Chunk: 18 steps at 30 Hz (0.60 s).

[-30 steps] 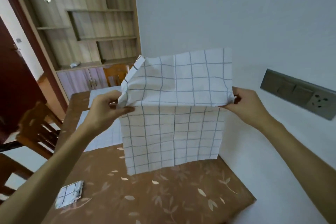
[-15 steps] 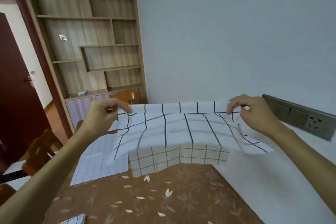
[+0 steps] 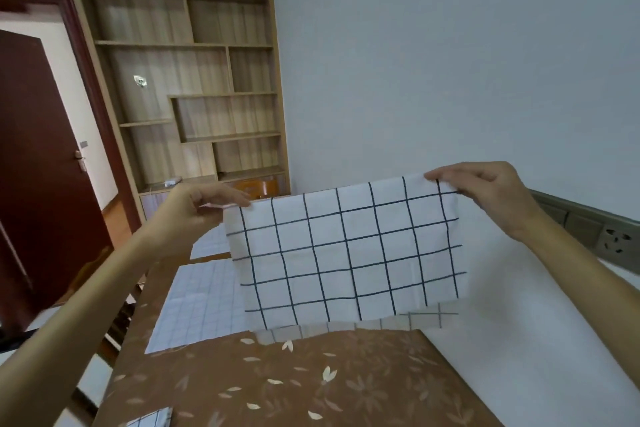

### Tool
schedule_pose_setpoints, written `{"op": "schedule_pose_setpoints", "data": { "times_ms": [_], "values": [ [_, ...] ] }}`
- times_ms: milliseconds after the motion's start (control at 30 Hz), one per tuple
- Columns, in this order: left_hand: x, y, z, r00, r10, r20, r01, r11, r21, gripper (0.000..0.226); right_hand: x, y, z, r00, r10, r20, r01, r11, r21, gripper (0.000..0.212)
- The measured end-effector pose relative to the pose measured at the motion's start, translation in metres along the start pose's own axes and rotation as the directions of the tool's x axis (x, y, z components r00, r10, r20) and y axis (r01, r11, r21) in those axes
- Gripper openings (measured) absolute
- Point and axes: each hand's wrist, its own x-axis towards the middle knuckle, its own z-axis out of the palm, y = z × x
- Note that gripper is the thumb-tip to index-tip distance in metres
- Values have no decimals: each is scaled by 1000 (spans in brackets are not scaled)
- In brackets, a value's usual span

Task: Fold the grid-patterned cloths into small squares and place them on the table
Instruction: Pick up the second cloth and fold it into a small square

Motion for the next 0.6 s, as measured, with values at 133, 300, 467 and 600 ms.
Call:
{"op": "schedule_pose_setpoints", "data": {
  "times_ms": [133,300,467,600],
  "values": [
    [1,10,15,993,-100,63,104,993,-62,59,1,-13,25,997,-68,30,69,996,-52,30],
    [14,52,73,984,-77,161,110,972,-207,63,7,-36,59,979,-128,160,150,979,-134,34],
    [30,84,123,989,-36,144,88,924,-372,58,13,-58,76,956,-139,258,182,972,-151,41],
    [39,88,131,998,-51,-37,30,901,-433,19,12,-60,73,976,-119,185,150,974,-168,44]
  ]
}}
